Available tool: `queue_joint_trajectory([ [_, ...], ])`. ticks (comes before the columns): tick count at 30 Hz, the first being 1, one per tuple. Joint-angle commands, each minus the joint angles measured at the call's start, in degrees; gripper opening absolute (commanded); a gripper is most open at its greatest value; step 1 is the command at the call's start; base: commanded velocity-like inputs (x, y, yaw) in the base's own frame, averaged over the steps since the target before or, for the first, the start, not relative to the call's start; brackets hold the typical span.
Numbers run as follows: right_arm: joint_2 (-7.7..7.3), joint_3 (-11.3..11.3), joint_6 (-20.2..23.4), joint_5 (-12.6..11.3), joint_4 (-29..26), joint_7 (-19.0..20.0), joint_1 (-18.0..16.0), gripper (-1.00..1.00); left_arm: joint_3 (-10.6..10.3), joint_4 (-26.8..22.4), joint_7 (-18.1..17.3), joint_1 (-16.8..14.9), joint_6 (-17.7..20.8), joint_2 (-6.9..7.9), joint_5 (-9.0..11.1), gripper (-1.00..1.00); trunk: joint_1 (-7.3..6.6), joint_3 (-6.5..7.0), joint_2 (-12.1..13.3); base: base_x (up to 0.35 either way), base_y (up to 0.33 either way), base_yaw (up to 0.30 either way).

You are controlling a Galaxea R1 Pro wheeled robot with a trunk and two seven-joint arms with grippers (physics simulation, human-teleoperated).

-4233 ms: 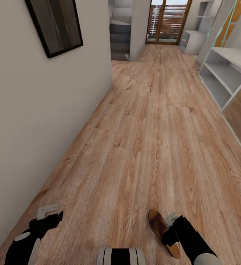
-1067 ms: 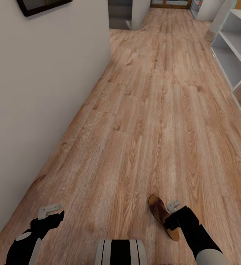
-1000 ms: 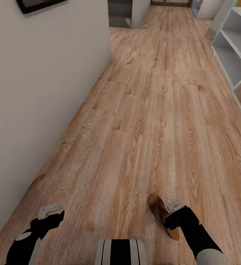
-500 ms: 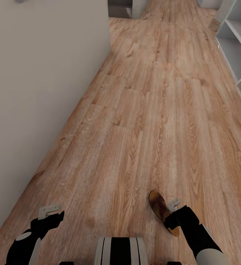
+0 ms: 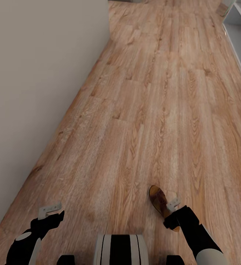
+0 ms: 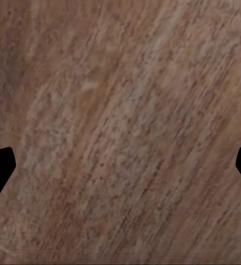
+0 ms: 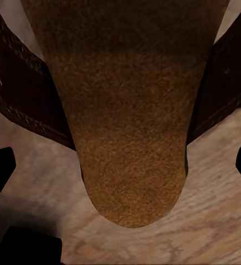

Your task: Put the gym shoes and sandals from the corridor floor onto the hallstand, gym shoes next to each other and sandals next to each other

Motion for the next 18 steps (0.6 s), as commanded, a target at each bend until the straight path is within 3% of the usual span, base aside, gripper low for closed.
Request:
queue_joint_trajectory([
  [1, 0.00, 0.0, 0.0, 0.0, 0.0, 0.0, 0.0, 1.00, 0.0, 0.0, 0.0, 0.0, 0.0, 0.00, 0.0, 1.00, 0.02, -0.23, 0.0, 0.000, 0.000, 0.000],
  [8, 0.00, 0.0, 0.0, 0.0, 0.0, 0.0, 0.0, 1.00, 0.0, 0.0, 0.0, 0.0, 0.0, 0.00, 0.0, 1.00, 0.08, -0.67, 0.0, 0.000, 0.000, 0.000],
  [18, -0.07, 0.0, 0.0, 0.0, 0.0, 0.0, 0.0, 1.00, 0.0, 0.0, 0.0, 0.0, 0.0, 0.00, 0.0, 1.00, 0.33, -2.89, -0.2, 0.000, 0.000, 0.000],
])
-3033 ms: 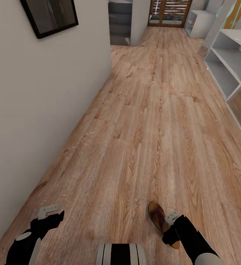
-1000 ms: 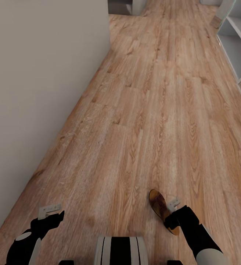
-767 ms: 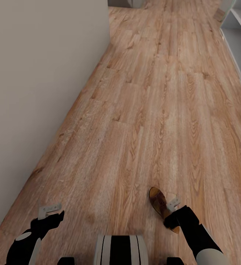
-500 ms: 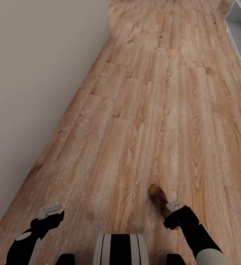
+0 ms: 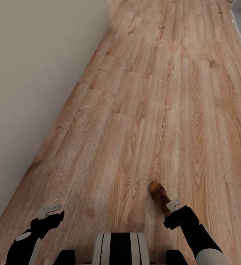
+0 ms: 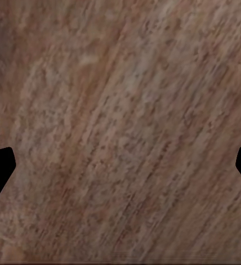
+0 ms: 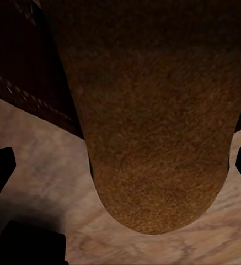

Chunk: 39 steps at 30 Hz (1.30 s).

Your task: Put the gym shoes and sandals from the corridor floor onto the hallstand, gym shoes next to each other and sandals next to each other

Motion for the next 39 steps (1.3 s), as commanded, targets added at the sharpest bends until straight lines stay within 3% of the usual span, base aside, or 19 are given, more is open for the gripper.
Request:
queue_joint_trajectory([
  [1, 0.00, 0.0, 0.0, 0.0, 0.0, 0.0, 0.0, 1.00, 0.0, 0.0, 0.0, 0.0, 0.0, 0.00, 0.0, 1.00, 0.02, -0.23, 0.0, 0.000, 0.000, 0.000],
  [7, -0.01, 0.0, 0.0, 0.0, 0.0, 0.0, 0.0, 1.00, 0.0, 0.0, 0.0, 0.0, 0.0, 0.00, 0.0, 1.00, 0.18, -1.56, -0.1, 0.000, 0.000, 0.000],
  [33, -0.01, 0.0, 0.0, 0.0, 0.0, 0.0, 0.0, 1.00, 0.0, 0.0, 0.0, 0.0, 0.0, 0.00, 0.0, 1.00, 0.18, -1.56, -0.1, 0.000, 0.000, 0.000],
  [34, -0.01, 0.0, 0.0, 0.0, 0.0, 0.0, 0.0, -1.00, 0.0, 0.0, 0.0, 0.0, 0.0, 0.00, 0.0, 1.00, 0.18, -1.56, -0.1, 0.000, 0.000, 0.000],
  [39, -0.01, 0.0, 0.0, 0.0, 0.0, 0.0, 0.0, -1.00, 0.0, 0.0, 0.0, 0.0, 0.0, 0.00, 0.0, 1.00, 0.18, -1.56, -0.1, 0.000, 0.000, 0.000],
])
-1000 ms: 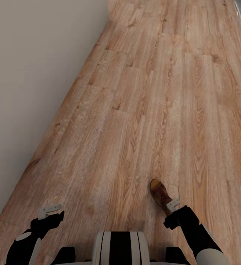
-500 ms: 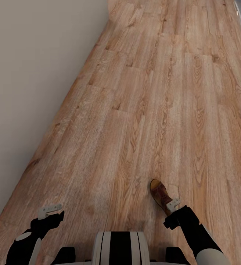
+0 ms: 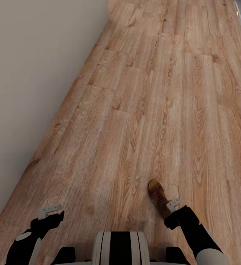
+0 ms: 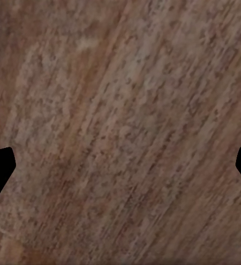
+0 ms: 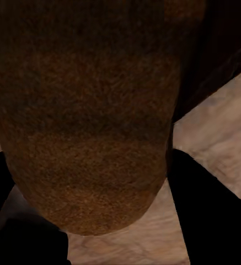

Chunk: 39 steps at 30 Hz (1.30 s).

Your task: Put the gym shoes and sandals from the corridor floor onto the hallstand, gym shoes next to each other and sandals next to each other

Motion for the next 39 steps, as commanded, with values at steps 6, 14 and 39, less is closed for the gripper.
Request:
queue_joint_trajectory([
  [6, 0.08, 0.0, 0.0, -0.1, 0.0, 0.0, 0.0, -1.00, 0.0, 0.0, 0.0, 0.0, 0.0, 0.00, 0.0, 1.00, 0.00, 0.00, 0.0, 0.000, 0.000, 0.000],
  [14, 0.09, 0.0, 0.0, -0.1, 0.0, 0.0, 0.0, -1.00, 0.0, 0.0, 0.0, 0.0, 0.0, 0.00, 0.0, 1.00, 0.00, 0.00, 0.0, 0.000, 0.000, 0.000],
  [39, 0.25, 0.1, 0.0, -0.2, 0.0, 0.4, 0.1, -1.00, 0.0, 0.0, 0.0, 0.0, -0.1, 0.00, 0.0, 1.00, 0.00, 0.00, 0.0, 0.000, 0.000, 0.000],
])
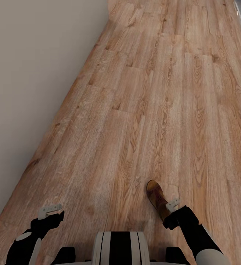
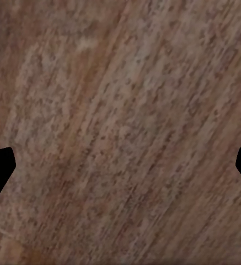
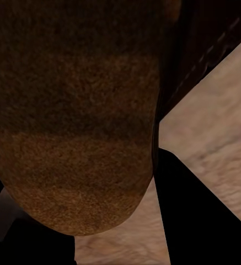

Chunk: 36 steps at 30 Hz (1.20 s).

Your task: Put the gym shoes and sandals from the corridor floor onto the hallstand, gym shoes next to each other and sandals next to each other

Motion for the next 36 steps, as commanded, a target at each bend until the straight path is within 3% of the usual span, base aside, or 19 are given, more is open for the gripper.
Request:
queue_joint_trajectory([
  [1, 0.00, 0.0, 0.1, -0.2, 0.0, -0.1, 0.0, -1.00, 0.0, 0.0, 0.0, 0.0, 0.0, 0.00, 0.0, 1.00, 0.00, 0.00, 0.0, 0.000, 0.000, 0.000],
  [11, 0.23, 0.0, 0.1, -0.3, -0.9, 0.2, 0.0, -1.00, -0.1, 0.0, 0.0, 0.0, 0.0, 0.00, 0.1, 1.00, 0.00, 0.00, 0.0, 0.000, 0.000, 0.000],
  [18, 0.38, -0.1, 0.2, -0.5, -4.7, 0.2, 0.0, -1.00, -0.2, 0.0, -0.1, 0.0, 0.0, -0.05, 0.1, 1.00, 0.00, 0.00, 0.0, 0.000, 0.000, 0.000],
  [24, 0.72, 0.3, 0.3, 1.1, -6.6, 0.2, 0.5, -1.00, 0.4, -1.9, 0.0, -0.7, 0.9, -0.44, 0.5, 1.00, 0.00, 0.00, 0.0, 0.000, 0.000, 0.000],
  [36, 0.63, 0.4, 0.3, -0.9, -6.9, 0.2, 0.5, -1.00, 0.4, 1.0, 0.0, 1.0, 0.9, -0.37, 0.4, 1.00, 0.00, 0.00, 0.0, 0.000, 0.000, 0.000],
])
